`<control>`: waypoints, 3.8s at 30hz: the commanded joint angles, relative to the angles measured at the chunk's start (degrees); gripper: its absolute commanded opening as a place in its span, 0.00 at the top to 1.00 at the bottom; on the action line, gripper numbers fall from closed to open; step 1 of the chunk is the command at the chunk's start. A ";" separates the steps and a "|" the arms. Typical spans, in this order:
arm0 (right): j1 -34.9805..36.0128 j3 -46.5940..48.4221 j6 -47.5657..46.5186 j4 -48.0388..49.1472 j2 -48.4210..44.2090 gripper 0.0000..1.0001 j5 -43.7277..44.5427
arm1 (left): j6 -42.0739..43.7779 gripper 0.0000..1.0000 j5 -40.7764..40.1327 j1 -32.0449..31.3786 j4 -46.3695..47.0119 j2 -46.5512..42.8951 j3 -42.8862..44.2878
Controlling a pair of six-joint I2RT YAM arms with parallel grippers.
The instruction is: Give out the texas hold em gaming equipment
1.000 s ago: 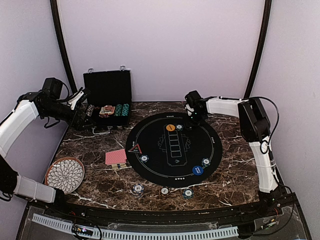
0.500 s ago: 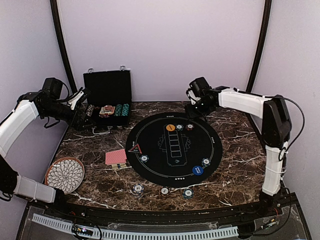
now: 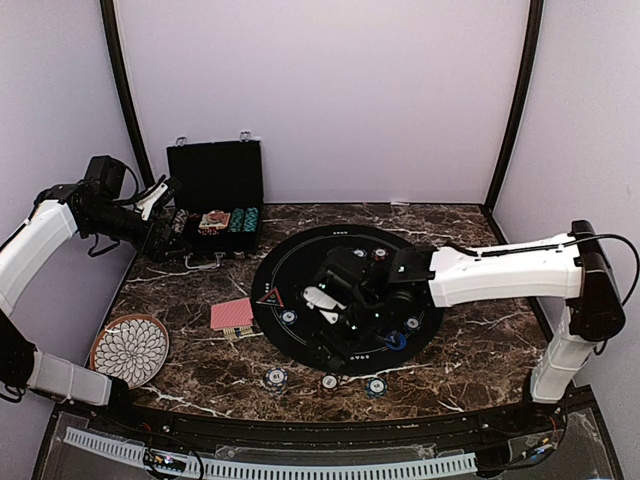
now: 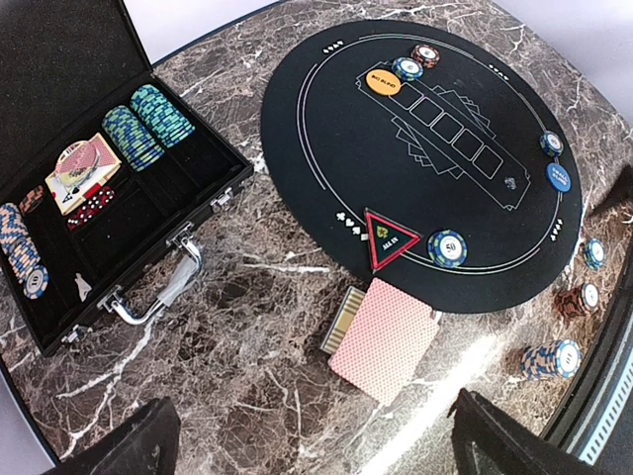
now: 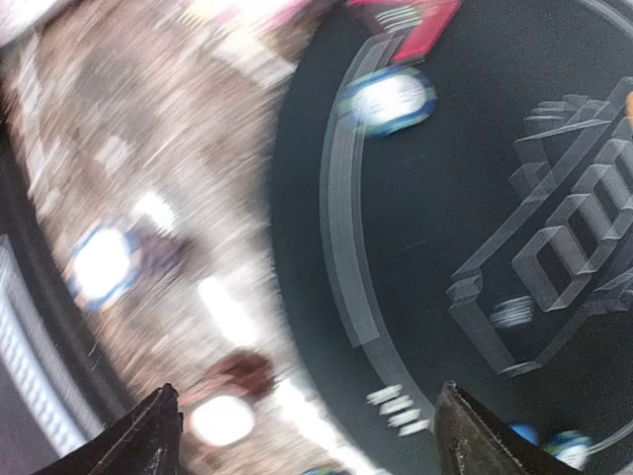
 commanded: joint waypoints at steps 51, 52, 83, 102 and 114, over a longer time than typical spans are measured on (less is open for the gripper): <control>6.63 -0.62 -2.78 0.25 10.74 0.33 -3.16 | 0.37 0.01 0.93 -0.43 -1.67 -1.95 1.13; 6.62 -0.55 -2.84 0.30 10.82 0.34 -3.16 | 0.37 0.01 0.93 -0.41 -1.67 -1.98 1.05; 5.44 4.56 -2.86 -3.73 7.92 0.93 -3.60 | 0.47 0.01 0.83 -0.40 -1.67 -2.17 1.18; -2.41 19.42 -1.35 -2.84 20.19 0.87 -2.12 | 0.77 0.01 0.71 -0.40 -1.78 -2.35 1.12; -4.81 23.42 -1.51 -0.46 27.33 0.89 -2.06 | 0.70 0.01 1.11 -0.40 -1.50 -2.21 1.07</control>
